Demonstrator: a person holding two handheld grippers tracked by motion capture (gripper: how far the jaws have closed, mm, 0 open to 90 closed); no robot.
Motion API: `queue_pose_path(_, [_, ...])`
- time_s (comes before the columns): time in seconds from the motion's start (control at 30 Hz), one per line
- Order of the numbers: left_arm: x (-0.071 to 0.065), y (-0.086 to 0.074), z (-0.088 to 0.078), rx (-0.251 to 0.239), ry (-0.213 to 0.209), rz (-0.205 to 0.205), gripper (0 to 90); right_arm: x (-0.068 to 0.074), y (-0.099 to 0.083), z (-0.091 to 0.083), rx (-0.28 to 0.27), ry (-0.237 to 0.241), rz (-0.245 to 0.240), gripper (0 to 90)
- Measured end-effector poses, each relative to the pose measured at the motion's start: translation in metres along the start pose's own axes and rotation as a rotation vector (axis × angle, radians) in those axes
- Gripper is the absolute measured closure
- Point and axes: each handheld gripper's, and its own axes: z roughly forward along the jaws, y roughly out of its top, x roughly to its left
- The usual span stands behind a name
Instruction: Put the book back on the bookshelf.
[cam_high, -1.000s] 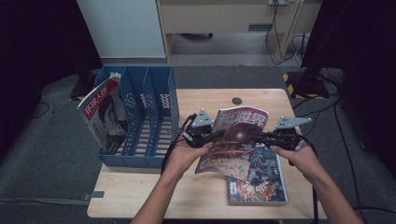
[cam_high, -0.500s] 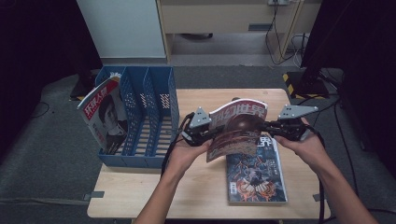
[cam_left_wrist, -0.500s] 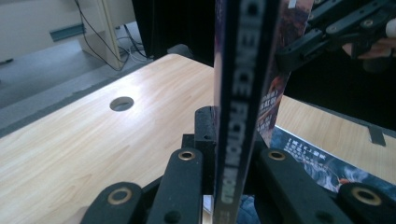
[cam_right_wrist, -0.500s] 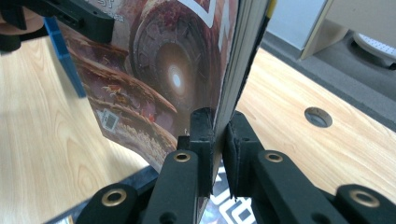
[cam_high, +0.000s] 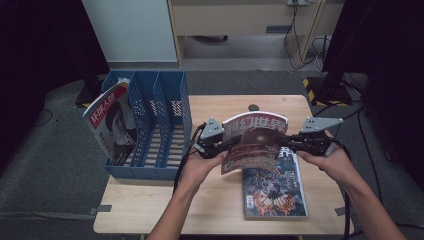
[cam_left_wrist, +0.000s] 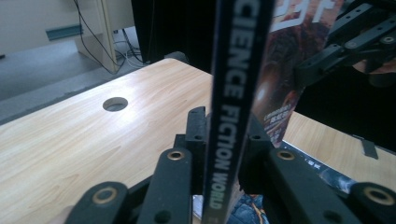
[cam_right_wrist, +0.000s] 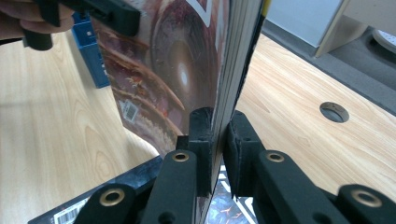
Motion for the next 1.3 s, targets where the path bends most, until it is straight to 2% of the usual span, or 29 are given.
queue_pose_path(0.1, [-0.002, -0.002, 0.0, -0.013, -0.008, 0.026, 83.4, 0.001, -0.002, 0.001, -0.001, 0.009, -0.006, 73.1])
queue_pose_path(0.2, [-0.002, -0.002, -0.001, -0.014, -0.018, 0.03, 83.6, -0.001, -0.003, 0.002, -0.009, 0.019, 0.0, 68.4])
queue_pose_path(0.27, [-0.003, -0.002, -0.002, -0.017, -0.026, 0.045, 83.7, -0.002, -0.004, 0.003, -0.006, 0.011, -0.001, 65.8])
queue_pose_path(0.4, [-0.005, -0.003, -0.003, -0.019, -0.036, 0.05, 83.8, -0.006, -0.005, 0.006, -0.001, 0.005, 0.009, 63.9])
queue_pose_path(0.63, [-0.007, -0.006, -0.006, -0.026, -0.06, 0.069, 84.0, -0.012, -0.009, 0.015, 0.022, -0.011, -0.002, 53.9])
queue_pose_path(0.83, [-0.008, -0.007, -0.006, -0.031, -0.077, 0.08, 84.0, -0.017, -0.014, 0.031, 0.071, -0.025, -0.04, 38.4])
queue_pose_path(1.03, [-0.008, -0.008, -0.007, -0.036, -0.088, 0.08, 83.9, -0.025, -0.015, 0.046, 0.086, -0.002, -0.051, 24.8])
queue_pose_path(1.13, [-0.008, -0.008, -0.007, -0.036, -0.094, 0.083, 83.9, -0.024, -0.011, 0.051, 0.092, 0.012, -0.067, 22.9])
queue_pose_path(1.23, [-0.008, -0.008, -0.008, -0.037, -0.098, 0.082, 83.9, -0.024, -0.008, 0.053, 0.08, 0.038, -0.071, 25.3])
queue_pose_path(1.3, [-0.008, -0.009, -0.008, -0.038, -0.101, 0.082, 83.9, -0.023, -0.007, 0.053, 0.07, 0.051, -0.084, 38.9])
